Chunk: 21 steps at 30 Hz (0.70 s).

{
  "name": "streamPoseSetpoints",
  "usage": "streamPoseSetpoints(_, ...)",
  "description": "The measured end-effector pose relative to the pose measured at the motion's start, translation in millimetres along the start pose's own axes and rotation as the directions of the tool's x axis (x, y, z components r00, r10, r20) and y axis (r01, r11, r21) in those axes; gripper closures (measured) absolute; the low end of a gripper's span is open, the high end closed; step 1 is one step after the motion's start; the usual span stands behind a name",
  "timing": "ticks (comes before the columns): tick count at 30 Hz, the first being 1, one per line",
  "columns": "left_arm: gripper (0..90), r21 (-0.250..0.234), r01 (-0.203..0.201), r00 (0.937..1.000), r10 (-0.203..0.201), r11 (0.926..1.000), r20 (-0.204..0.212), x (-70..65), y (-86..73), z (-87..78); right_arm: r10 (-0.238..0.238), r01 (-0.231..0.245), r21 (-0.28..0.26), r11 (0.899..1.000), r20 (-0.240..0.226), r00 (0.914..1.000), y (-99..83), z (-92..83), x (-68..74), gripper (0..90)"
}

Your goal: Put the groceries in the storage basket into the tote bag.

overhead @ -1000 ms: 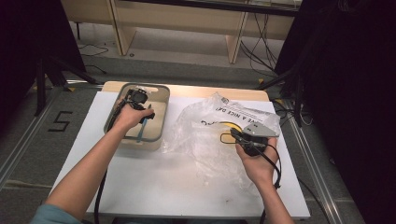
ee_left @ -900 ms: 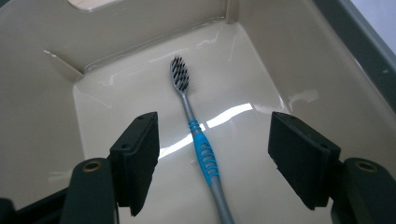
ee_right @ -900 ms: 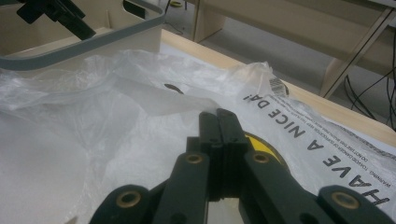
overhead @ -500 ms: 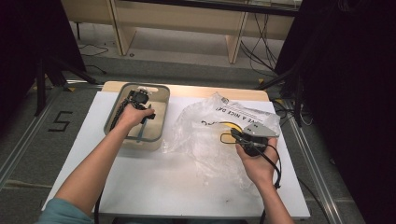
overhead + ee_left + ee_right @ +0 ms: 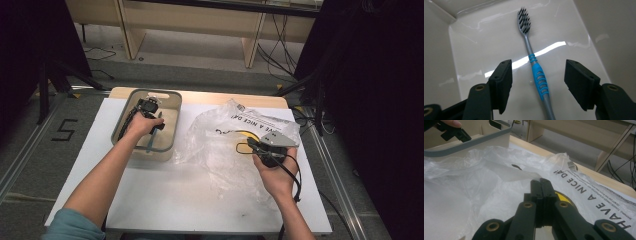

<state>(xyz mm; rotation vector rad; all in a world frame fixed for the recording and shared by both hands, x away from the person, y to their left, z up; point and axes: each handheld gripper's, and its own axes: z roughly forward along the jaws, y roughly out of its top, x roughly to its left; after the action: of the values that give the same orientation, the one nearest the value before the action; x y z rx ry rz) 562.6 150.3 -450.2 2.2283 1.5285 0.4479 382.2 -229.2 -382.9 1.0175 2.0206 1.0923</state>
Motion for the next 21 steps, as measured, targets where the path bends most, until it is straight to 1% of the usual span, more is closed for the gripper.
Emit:
streamPoseSetpoints(3, 41.1, 0.005, 0.003, 1.0000, -0.003, 1.0000, 0.000, 0.2, -0.3, 1.4, 0.000, 0.000, 0.000, 1.000, 0.000, 1.0000, 0.0, -0.2, 0.0, 90.0)
streamPoseSetpoints(6, 42.4, 0.020, -0.005, 1.0000, 0.005, 0.9998, 0.001, 0.7, -1.5, 3.7, -0.001, 0.001, 0.000, 1.000, 0.000, 1.0000, 0.2, -0.3, 0.0, 90.0)
streamPoseSetpoints(11, 45.5, 0.030, -0.006, 1.0000, 0.006, 0.9995, 0.006, 1.7, -2.2, 5.3, -0.001, 0.001, 0.000, 1.000, -0.001, 1.0000, 0.0, -0.1, 0.2, 90.0)
streamPoseSetpoints(18, 49.8, 0.045, 0.000, 0.9995, -0.001, 0.9990, 0.031, 2.4, -2.9, 8.2, -0.001, 0.001, 0.002, 1.000, 0.000, 1.0000, 0.0, -0.3, 0.2, 90.0)
streamPoseSetpoints(21, 51.5, 0.048, 0.001, 0.9995, -0.003, 0.9988, 0.032, 2.5, -3.1, 9.0, -0.001, 0.001, 0.000, 1.000, 0.001, 1.0000, 0.2, -0.6, 0.1, 90.0)
